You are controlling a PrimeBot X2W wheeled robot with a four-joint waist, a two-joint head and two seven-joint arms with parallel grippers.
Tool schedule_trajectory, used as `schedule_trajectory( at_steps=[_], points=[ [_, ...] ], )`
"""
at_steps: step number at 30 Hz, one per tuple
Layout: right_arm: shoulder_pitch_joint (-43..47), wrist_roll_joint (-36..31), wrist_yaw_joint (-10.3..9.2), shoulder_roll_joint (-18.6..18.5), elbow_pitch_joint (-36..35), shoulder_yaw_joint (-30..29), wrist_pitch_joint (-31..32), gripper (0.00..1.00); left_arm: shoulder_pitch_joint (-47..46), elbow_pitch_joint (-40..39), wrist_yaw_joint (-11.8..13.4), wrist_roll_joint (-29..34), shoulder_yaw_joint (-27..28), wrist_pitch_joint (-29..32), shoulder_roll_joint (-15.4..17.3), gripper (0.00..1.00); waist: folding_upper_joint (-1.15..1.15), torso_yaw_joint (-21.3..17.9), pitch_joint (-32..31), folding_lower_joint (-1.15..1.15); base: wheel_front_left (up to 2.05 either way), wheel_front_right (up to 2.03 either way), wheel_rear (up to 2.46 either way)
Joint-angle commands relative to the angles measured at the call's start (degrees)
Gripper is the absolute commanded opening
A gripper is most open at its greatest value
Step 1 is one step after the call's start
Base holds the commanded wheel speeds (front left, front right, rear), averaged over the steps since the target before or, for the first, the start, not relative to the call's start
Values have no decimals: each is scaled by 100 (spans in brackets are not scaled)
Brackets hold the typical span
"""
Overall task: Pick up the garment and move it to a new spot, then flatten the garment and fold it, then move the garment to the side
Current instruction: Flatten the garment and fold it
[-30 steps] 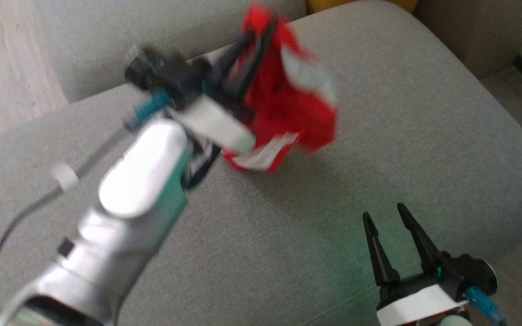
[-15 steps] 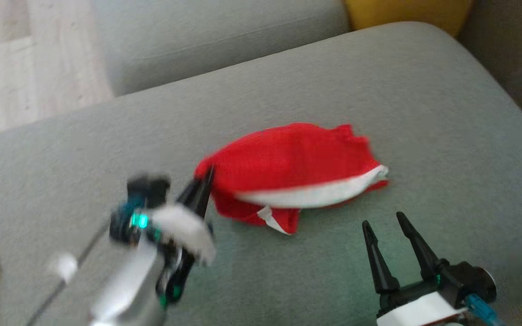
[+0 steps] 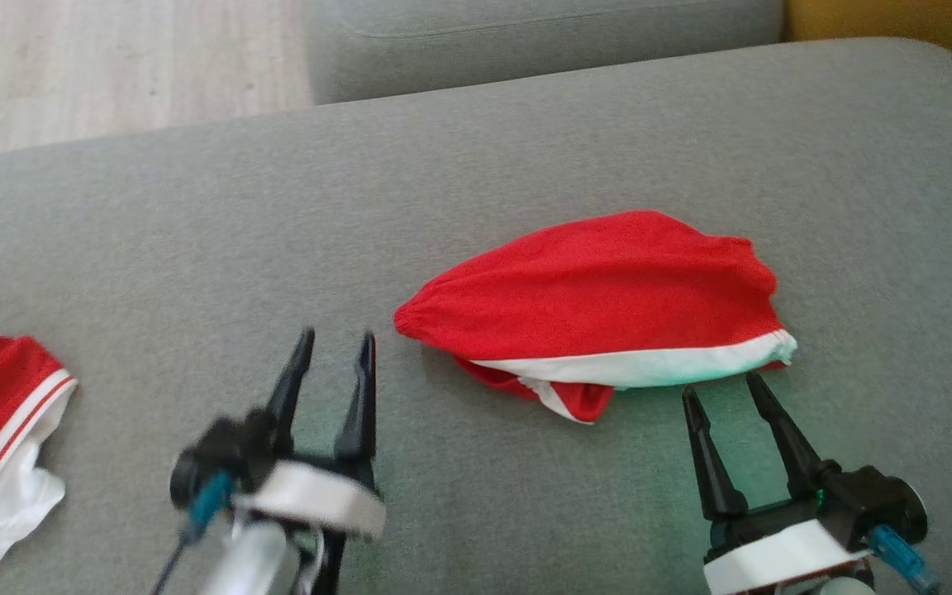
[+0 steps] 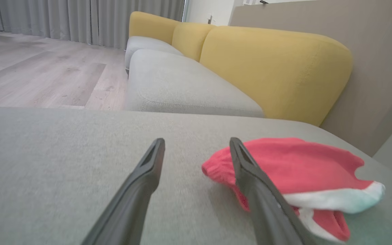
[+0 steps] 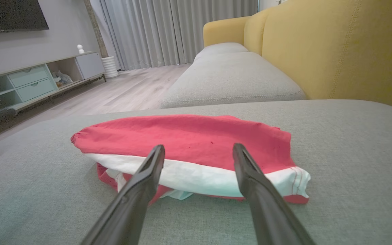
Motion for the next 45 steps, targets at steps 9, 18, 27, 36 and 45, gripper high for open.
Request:
schedule_trajectory(
  at_steps=[9,18,27,36,45],
  points=[
    [-220,-198,-4,-31,11,-105,-15,100,694,-647,-298,1329,192,-70,-232,100,0,318,-84,0,0,0,0],
    [-564,-106,-4,-31,1222,-1064,-15,100,1106,-1332,-86,1887,406,-70,-418,100,0,735,-151,0,0,0,0],
    [-1315,138,-4,-31,2700,-2242,-15,100,1523,-1914,197,2060,700,-71,-476,100,0,1230,-159,0,0,0,0],
    [-1794,-127,-4,-31,3410,-2429,-15,0,1656,-2019,267,1985,753,-71,-486,100,0,1495,-176,0,0,0,0],
    [-1751,980,-4,-31,2165,-1361,-15,0,1797,-2007,300,1981,789,-71,-488,100,0,1636,-478,0,0,0,0]
  ],
)
